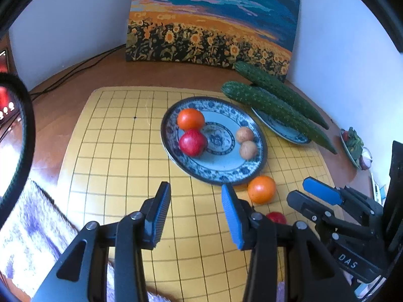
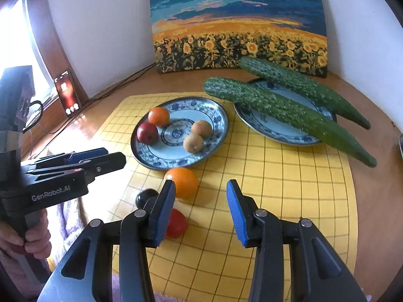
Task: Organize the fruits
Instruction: 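Close the left tool on the black plum, then lift the black plum with the left tool while the right tool reaches toward a small red apple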
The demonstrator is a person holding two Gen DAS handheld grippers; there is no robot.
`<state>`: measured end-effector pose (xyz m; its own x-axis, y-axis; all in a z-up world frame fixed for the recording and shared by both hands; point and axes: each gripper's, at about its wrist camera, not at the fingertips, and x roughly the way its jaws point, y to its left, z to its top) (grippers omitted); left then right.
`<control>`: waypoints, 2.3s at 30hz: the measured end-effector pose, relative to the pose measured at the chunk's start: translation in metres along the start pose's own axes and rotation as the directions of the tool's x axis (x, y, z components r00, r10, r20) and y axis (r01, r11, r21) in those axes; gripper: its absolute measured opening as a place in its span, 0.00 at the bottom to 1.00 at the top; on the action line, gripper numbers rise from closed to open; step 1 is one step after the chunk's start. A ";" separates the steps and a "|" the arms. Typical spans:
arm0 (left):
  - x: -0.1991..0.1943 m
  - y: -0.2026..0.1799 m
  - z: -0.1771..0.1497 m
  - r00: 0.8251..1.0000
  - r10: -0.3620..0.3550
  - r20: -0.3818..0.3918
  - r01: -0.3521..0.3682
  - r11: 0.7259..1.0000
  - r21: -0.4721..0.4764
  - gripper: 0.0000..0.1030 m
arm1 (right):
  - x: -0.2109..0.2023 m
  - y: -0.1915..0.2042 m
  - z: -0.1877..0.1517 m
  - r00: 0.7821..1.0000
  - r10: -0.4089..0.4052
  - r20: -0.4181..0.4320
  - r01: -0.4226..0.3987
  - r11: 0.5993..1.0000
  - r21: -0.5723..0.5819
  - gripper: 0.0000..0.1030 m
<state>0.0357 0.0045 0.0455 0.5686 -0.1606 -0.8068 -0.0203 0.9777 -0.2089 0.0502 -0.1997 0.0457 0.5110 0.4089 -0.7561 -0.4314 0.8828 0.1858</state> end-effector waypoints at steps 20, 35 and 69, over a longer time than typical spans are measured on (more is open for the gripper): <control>0.008 -0.038 -0.020 0.997 -0.056 -0.058 0.059 0.997 0.045 0.43 | -0.007 -0.018 -0.019 1.000 -0.021 -0.003 0.021 0.999 0.038 0.42; 0.024 -0.044 -0.020 0.993 -0.060 -0.097 0.063 0.998 0.021 0.32 | -0.006 -0.032 -0.025 1.000 -0.020 -0.005 0.021 0.997 0.069 0.42; 0.003 0.000 -0.012 0.999 -0.033 -0.035 0.031 0.998 -0.049 0.29 | 0.010 -0.010 -0.013 1.000 0.011 -0.028 -0.009 0.998 0.059 0.42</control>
<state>0.0278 0.0020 0.0361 0.5403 -0.1974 -0.8180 -0.0426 0.9644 -0.2609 0.0501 -0.2070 0.0282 0.4851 0.4118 -0.7714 -0.3912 0.8912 0.2298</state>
